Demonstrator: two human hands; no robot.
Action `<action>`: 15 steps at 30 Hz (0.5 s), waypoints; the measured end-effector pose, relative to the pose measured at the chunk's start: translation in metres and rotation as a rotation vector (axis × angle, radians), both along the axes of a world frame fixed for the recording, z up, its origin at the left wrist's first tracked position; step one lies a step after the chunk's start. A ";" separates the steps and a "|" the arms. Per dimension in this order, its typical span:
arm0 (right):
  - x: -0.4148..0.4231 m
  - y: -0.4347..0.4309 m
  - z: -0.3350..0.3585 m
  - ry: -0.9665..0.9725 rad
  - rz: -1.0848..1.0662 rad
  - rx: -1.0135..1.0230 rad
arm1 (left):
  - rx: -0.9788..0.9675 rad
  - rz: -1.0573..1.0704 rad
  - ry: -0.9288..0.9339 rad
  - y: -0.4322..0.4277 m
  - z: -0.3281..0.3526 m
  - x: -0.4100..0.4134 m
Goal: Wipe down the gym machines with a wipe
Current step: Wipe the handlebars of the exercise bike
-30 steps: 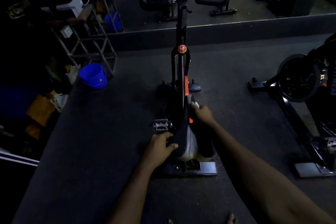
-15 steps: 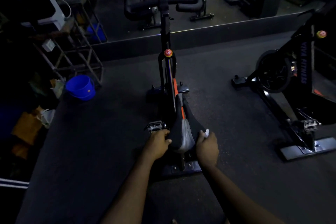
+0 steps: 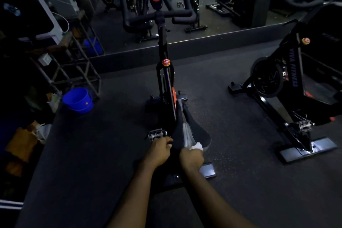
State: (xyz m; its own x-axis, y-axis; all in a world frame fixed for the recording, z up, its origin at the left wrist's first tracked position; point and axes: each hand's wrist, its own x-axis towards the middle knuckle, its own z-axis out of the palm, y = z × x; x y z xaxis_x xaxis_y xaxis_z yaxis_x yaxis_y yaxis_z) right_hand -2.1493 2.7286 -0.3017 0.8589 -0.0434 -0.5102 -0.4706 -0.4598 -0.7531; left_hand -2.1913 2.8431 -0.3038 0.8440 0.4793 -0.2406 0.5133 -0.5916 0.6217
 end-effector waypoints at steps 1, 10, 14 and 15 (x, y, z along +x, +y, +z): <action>0.001 -0.004 0.003 0.020 0.018 -0.017 | 0.011 0.008 -0.018 -0.003 0.000 -0.001; 0.037 -0.082 0.033 -0.213 0.147 0.088 | 0.037 -0.008 -0.232 -0.051 0.035 0.016; 0.061 -0.117 0.061 -0.281 0.231 0.162 | 0.024 -0.068 -0.269 -0.078 0.063 0.035; 0.066 -0.128 0.067 -0.285 0.233 0.197 | 0.022 -0.095 -0.272 -0.086 0.069 0.041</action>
State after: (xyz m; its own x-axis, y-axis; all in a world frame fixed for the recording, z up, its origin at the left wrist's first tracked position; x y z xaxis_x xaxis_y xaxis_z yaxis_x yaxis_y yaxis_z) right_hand -2.0831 2.6007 -0.2345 0.9422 0.2439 -0.2296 -0.1306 -0.3635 -0.9224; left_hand -2.1504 2.7573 -0.2343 0.9173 0.3981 0.0101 0.2716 -0.6439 0.7153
